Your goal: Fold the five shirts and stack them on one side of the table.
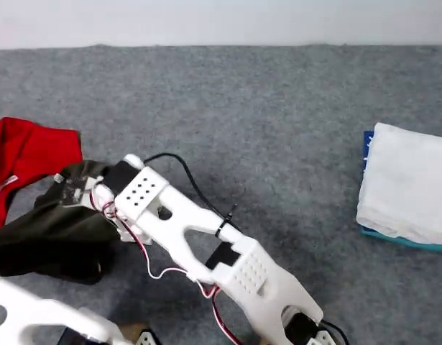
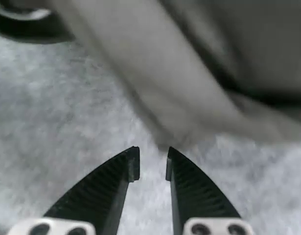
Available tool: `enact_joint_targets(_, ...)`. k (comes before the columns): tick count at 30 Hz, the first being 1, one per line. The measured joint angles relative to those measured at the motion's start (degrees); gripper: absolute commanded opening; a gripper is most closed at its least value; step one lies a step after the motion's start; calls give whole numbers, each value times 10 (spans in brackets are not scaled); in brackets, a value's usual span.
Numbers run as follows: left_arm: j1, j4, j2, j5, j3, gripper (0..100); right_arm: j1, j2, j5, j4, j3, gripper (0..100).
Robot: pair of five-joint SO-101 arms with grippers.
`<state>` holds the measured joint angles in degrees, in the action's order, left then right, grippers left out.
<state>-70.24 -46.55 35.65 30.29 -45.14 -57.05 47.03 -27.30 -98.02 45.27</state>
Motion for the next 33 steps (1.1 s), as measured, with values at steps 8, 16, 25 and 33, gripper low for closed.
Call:
enact_joint_targets(8, 0, 0, 0, 0, 0, 19, 6, 51, 0, 45, 0, 17)
enact_joint_targets(16, 0, 0, 0, 0, -13, 19, 54, 52, -8, 17, 41, 10)
enact_joint_targets(25, 39, 0, 0, 0, -12, 18, 153, -11, -10, -25, 141, 9)
enact_joint_targets(33, 109, -69, 0, 0, 65, 17, 206, -156, -11, -25, 105, 9)
